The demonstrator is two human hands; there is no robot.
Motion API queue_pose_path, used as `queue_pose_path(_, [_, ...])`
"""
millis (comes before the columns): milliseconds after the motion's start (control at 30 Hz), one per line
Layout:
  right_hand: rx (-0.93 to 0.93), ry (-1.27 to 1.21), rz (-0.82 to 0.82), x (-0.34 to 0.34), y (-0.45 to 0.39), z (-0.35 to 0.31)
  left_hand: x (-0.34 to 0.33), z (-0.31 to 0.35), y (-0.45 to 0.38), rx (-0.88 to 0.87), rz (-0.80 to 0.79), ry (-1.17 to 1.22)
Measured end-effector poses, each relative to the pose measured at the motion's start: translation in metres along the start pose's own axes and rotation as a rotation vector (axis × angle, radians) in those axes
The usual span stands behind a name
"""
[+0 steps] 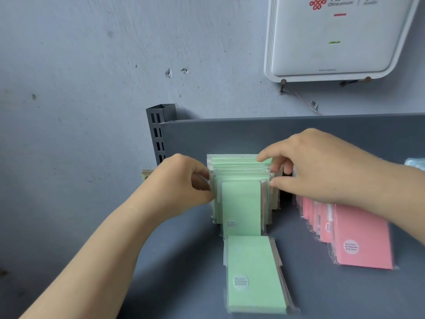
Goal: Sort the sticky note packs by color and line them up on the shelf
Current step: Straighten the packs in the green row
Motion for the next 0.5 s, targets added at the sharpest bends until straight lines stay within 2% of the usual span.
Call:
queue_pose_path(300, [0.039,0.033,0.033,-0.004,-0.002,0.003,-0.001,-0.001,-0.002,0.033,0.002,-0.066])
queue_pose_path(400, [0.076,-0.048,0.073,0.006,0.003,-0.007,0.006,0.003,0.002,0.053,0.015,-0.091])
queue_pose_path(500, [0.097,-0.152,0.054,0.011,0.013,-0.021,0.010,0.008,0.006,0.000,0.117,-0.016])
Point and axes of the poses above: each hand's wrist, its own y-axis away from the middle knuckle, its own x-axis out of the back of the hand, z = x × y, the point moved 1 cm from there along -y, towards the middle knuckle, and after that the axes turned 12 degrees about -y, right-handed, at the moved point
